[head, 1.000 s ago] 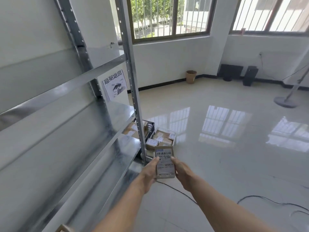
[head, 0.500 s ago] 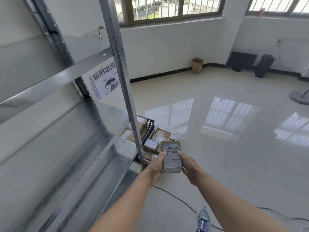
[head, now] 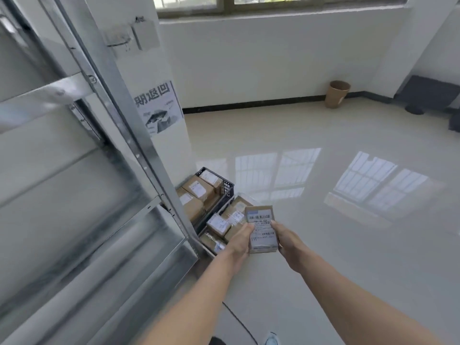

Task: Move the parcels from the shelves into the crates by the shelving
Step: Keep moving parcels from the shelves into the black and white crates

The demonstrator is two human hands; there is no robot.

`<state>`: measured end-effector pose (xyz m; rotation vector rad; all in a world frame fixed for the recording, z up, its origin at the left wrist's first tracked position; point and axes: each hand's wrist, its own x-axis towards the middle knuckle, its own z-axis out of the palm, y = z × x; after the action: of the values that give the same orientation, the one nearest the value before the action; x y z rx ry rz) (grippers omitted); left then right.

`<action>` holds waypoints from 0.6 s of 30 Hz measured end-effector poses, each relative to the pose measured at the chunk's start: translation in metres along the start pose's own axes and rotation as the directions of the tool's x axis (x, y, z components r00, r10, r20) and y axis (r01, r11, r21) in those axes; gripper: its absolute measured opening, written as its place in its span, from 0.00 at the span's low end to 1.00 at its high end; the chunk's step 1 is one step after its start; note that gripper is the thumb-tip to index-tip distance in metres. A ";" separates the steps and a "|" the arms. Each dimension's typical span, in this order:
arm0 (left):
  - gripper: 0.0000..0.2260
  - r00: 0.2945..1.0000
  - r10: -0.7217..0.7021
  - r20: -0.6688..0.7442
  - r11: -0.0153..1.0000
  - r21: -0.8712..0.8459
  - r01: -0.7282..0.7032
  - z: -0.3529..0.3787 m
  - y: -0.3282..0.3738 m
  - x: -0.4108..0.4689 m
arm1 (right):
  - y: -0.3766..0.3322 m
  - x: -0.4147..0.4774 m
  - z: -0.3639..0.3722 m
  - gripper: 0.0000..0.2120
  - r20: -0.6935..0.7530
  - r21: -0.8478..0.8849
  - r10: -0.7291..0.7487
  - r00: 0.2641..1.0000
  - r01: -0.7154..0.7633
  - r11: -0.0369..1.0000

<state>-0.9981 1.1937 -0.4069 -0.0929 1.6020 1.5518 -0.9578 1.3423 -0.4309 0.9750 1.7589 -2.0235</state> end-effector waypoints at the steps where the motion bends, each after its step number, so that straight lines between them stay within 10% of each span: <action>1: 0.18 1.000 0.003 -0.003 0.999 -0.032 -0.004 0.004 0.004 0.012 | -0.005 0.010 -0.009 0.15 0.004 -0.012 0.013 1.000 -0.013 1.000; 18: 0.16 0.978 -0.126 -0.168 0.924 -0.378 0.054 -0.023 0.061 0.225 | -0.092 0.252 -0.038 0.17 0.089 -0.235 0.155 0.984 -0.130 0.963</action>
<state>-1.1840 1.2999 -0.5017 -0.5300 1.4021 1.7992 -1.1872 1.4510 -0.5257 0.8766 1.7630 -1.7081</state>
